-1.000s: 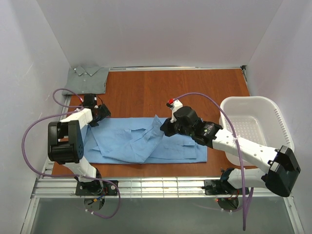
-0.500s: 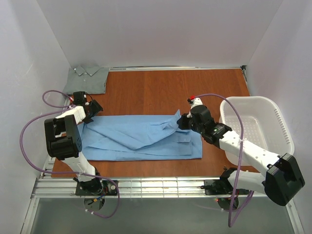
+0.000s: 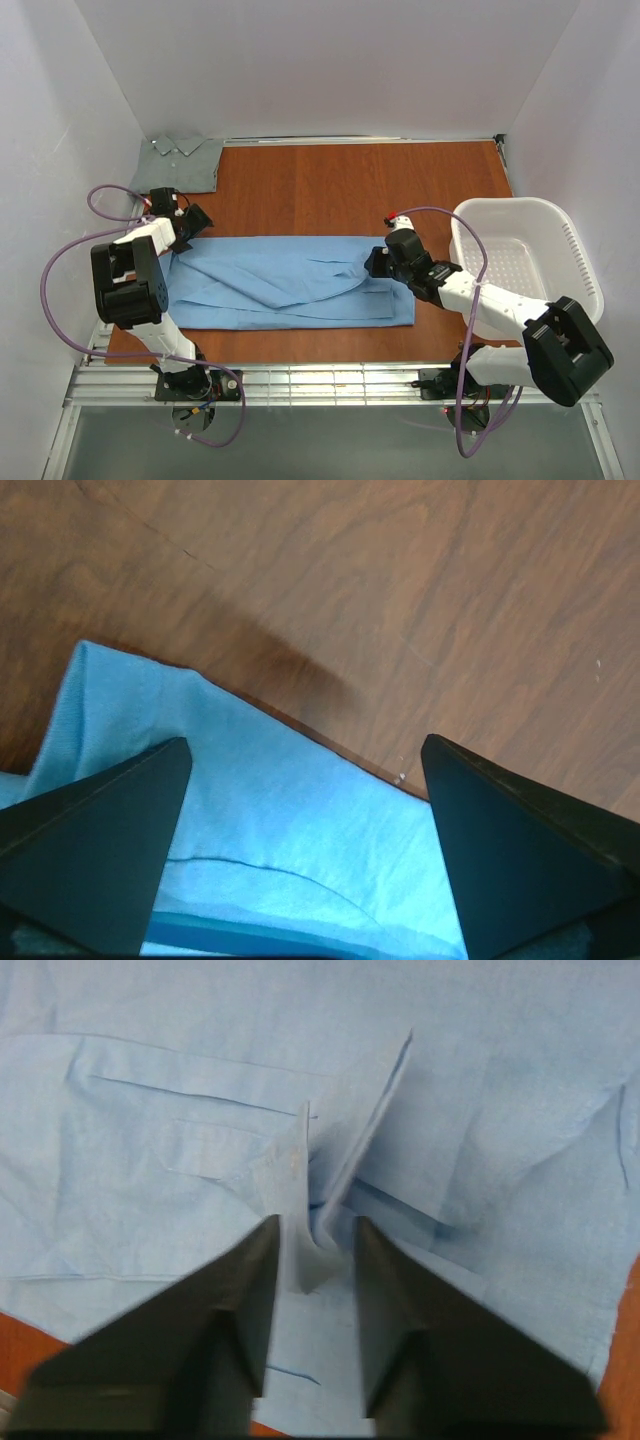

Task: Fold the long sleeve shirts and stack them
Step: Fold the shirt

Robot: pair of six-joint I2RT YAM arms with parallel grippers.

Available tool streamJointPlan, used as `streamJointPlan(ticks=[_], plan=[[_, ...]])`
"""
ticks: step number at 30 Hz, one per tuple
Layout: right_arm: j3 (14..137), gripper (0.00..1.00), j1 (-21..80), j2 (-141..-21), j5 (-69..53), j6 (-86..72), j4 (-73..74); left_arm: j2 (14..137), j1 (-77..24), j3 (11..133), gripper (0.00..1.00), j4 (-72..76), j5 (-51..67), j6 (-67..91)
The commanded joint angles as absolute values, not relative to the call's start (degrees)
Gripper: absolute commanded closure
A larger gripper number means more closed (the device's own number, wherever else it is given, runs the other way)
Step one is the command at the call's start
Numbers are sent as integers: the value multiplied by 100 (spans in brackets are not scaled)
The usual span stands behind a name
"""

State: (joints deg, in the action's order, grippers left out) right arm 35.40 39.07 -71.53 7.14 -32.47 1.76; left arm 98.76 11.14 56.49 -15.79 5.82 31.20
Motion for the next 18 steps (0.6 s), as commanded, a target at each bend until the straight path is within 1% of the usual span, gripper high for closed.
streamJointPlan(ticks=[1,2,5,6,7,10,11,13,14,15,18], plan=[[3463,65,3893,-6917,1203,-3454,280,9476,1107,5555,10,-1635,887,3067],[3515,57,3894,-6804,1326,-3489,542,9335,1107,5563,9,-1652,957,3067],[3822,47,3893,-6575,1582,-3323,991,8501,1108,5739,5,-1828,888,3137],[3928,45,3894,-6531,1582,-3253,1054,8299,1099,5800,5,-1993,827,3164],[4042,44,3894,-6487,1547,-3208,1107,7914,1090,5888,5,-2100,774,3164],[4403,44,3894,-6442,1065,-2998,1012,7472,933,6152,5,-2609,685,3164],[4456,44,3894,-6468,585,-2945,915,7227,862,6109,6,-2706,703,3181],[4544,45,3894,-6731,73,-2953,520,6980,573,5925,10,-2839,790,3304],[4570,45,3894,-7002,-426,-2988,405,6822,449,5637,11,-2839,843,3496],[4605,46,3894,-7144,-605,-3023,274,6777,318,5495,14,-2804,844,3611],[4544,48,3885,-7635,-1063,-3111,-280,6924,-324,4968,15,-2577,808,3971]])
